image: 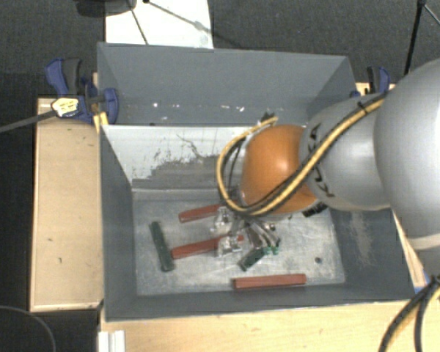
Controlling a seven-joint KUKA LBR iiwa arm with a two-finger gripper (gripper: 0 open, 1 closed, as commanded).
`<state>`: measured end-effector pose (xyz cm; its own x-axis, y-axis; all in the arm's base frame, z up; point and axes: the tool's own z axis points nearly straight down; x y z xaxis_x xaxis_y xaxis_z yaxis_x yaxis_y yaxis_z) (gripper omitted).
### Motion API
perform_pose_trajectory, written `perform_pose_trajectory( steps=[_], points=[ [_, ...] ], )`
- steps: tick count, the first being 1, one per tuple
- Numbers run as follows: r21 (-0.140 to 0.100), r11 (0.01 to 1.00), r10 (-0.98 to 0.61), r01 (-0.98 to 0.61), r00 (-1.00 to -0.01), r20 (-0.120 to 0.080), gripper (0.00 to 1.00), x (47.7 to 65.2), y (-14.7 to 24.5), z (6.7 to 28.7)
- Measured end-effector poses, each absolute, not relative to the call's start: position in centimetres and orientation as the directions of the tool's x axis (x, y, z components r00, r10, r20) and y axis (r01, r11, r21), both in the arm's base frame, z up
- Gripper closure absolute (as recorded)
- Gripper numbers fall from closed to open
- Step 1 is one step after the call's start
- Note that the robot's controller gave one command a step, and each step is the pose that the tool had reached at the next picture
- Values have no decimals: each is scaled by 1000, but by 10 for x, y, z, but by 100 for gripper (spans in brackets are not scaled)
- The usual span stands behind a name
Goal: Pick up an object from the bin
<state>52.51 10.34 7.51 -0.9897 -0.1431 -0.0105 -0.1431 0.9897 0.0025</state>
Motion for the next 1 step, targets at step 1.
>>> perform_pose_trajectory(
  steps=[1],
  points=[
    [1, 999, -54, -54, -998, -12, 100, 558, 81, 256]
  ],
)
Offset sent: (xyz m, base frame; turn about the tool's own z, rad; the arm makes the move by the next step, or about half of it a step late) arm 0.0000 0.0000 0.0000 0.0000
